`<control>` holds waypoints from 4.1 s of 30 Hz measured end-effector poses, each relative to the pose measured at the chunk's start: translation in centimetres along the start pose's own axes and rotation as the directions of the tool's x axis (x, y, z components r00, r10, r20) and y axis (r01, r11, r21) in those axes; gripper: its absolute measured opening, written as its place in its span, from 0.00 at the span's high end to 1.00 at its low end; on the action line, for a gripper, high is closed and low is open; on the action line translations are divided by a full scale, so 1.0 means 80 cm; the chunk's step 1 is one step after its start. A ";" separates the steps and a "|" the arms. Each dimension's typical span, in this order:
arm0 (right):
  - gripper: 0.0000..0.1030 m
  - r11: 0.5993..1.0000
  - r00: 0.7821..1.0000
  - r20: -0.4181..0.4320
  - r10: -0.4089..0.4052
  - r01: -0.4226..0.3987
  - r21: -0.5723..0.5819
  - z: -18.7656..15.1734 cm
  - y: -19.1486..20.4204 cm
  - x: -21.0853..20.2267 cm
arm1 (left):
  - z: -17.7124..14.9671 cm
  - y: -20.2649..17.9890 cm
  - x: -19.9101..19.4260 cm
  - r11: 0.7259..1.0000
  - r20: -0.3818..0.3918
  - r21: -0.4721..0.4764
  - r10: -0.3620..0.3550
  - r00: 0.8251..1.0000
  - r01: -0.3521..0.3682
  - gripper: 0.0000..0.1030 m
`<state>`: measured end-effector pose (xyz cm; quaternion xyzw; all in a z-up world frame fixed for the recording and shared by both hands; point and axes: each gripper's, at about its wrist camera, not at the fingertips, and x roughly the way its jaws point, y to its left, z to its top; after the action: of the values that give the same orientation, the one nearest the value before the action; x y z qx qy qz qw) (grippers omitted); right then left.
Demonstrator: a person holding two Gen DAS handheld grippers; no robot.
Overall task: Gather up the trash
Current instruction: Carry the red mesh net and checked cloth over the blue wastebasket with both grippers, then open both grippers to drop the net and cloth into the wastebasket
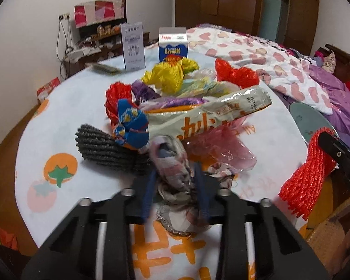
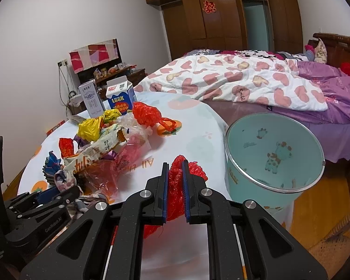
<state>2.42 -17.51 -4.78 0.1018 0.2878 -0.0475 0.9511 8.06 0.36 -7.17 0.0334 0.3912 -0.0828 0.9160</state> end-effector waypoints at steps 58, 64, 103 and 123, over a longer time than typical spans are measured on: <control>0.89 0.974 0.978 0.106 -0.180 0.162 0.157 0.055 -0.148 -0.013 | 0.007 0.017 0.008 0.996 -0.078 0.038 -0.078 0.994 0.081 0.49; 0.89 0.972 0.975 0.107 -0.193 0.175 0.155 0.056 -0.150 -0.014 | 0.002 0.009 0.005 0.993 -0.049 0.077 -0.081 0.995 0.085 0.69; 0.89 0.955 0.959 0.022 -0.282 0.278 0.108 0.070 -0.223 0.046 | 0.150 -0.029 -0.054 0.969 0.219 0.113 -0.239 0.946 0.219 0.69; 0.88 0.948 0.949 -0.061 -0.311 0.314 0.047 0.051 -0.251 0.074 | 0.116 -0.238 0.044 0.858 -0.018 0.277 -0.447 0.895 0.434 0.68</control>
<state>6.52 -38.15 -8.06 0.0828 0.3240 -0.2026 0.9204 13.68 -20.02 -3.26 0.0673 0.3517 -0.3437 0.8681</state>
